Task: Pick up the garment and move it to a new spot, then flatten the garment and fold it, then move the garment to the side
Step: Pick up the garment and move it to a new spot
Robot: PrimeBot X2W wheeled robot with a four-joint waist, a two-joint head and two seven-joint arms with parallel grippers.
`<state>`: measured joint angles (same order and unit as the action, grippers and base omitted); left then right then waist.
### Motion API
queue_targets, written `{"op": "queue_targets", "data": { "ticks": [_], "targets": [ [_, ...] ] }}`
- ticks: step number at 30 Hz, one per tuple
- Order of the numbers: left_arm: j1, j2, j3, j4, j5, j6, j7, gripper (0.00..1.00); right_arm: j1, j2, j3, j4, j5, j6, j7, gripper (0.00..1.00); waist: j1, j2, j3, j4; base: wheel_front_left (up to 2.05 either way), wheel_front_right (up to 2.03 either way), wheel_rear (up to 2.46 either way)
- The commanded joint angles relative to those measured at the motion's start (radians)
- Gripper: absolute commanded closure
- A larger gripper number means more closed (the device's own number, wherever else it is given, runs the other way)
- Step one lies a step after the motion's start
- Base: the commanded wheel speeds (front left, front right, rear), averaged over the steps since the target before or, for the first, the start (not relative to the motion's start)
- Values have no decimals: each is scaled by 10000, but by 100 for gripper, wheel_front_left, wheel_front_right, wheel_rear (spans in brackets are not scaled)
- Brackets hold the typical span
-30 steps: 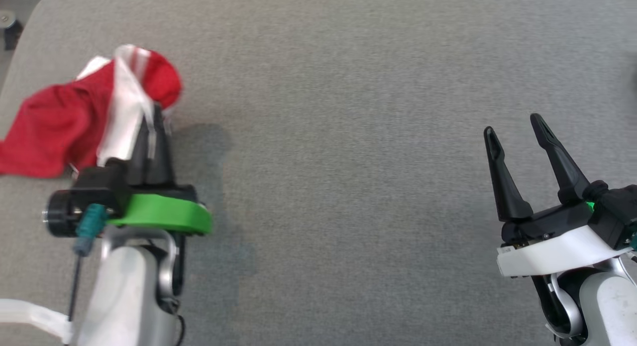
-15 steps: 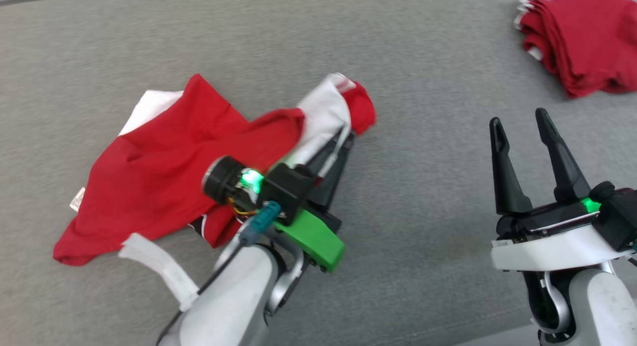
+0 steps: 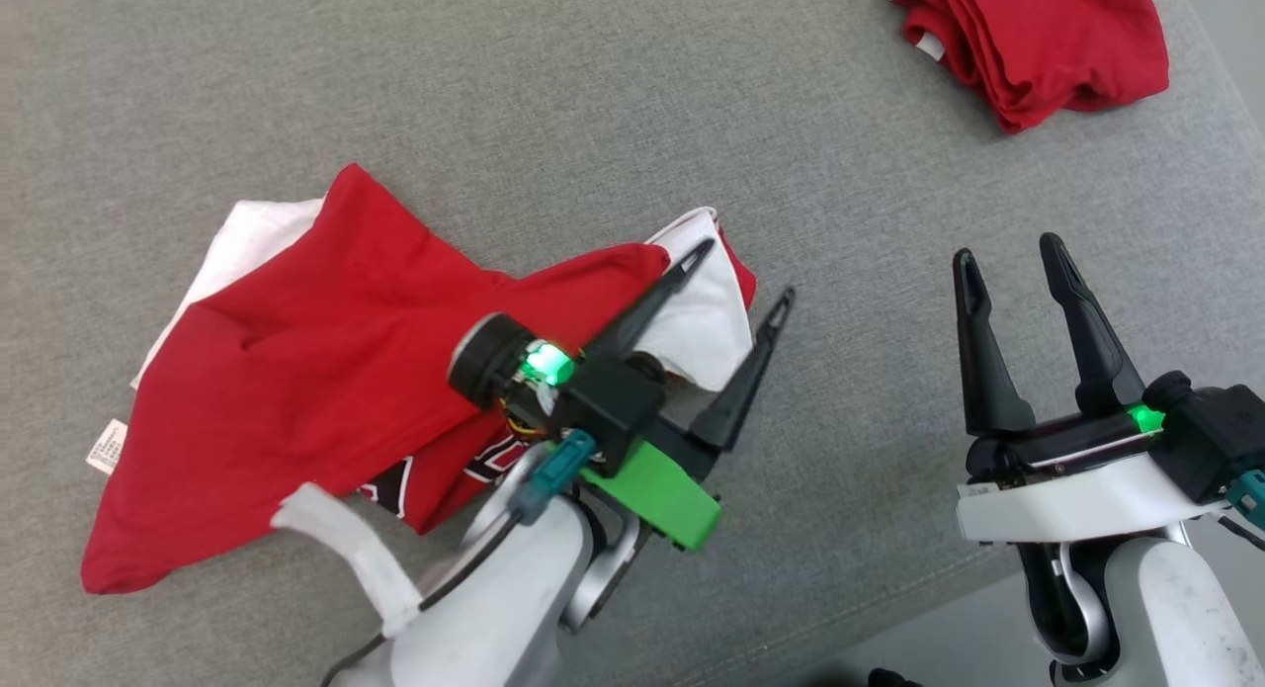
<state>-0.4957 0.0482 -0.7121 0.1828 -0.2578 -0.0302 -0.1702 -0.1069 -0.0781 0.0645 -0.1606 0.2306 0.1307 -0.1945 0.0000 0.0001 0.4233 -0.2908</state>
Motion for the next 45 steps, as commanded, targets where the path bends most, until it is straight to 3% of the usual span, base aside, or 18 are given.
{"op": "queue_targets", "data": {
  "ticks": [1,10,16,21,26,45],
  "targets": [
    [13,79,131,-154,4,149,-192,0,-11,-100,-51,8,-76,0,42,0,0,-1,-560,580,0,0,0],
    [1147,1031,2048,-646,-535,1585,-681,0,304,-356,-144,-165,-135,0,522,0,0,-1,-1474,1901,0,0,0],
    [1978,1757,3462,-733,-1066,2201,-828,0,568,-450,-178,-187,-86,0,794,0,0,-1,-1814,2523,0,0,0],
    [2609,2188,4078,-854,-1329,2321,-879,0,785,-484,-203,-184,-90,0,968,0,0,-1,-2062,2783,0,0,0],
    [3201,2407,4107,-1009,-1323,2253,-909,0,1049,-508,-179,-77,-44,0,1093,0,0,-1,-2391,2765,0,0,0],
    [4314,2604,3837,-1327,-1404,2552,-560,0,1699,-294,-292,-55,-62,0,1253,0,0,-1,-3063,2572,0,0,0]
  ]
}}
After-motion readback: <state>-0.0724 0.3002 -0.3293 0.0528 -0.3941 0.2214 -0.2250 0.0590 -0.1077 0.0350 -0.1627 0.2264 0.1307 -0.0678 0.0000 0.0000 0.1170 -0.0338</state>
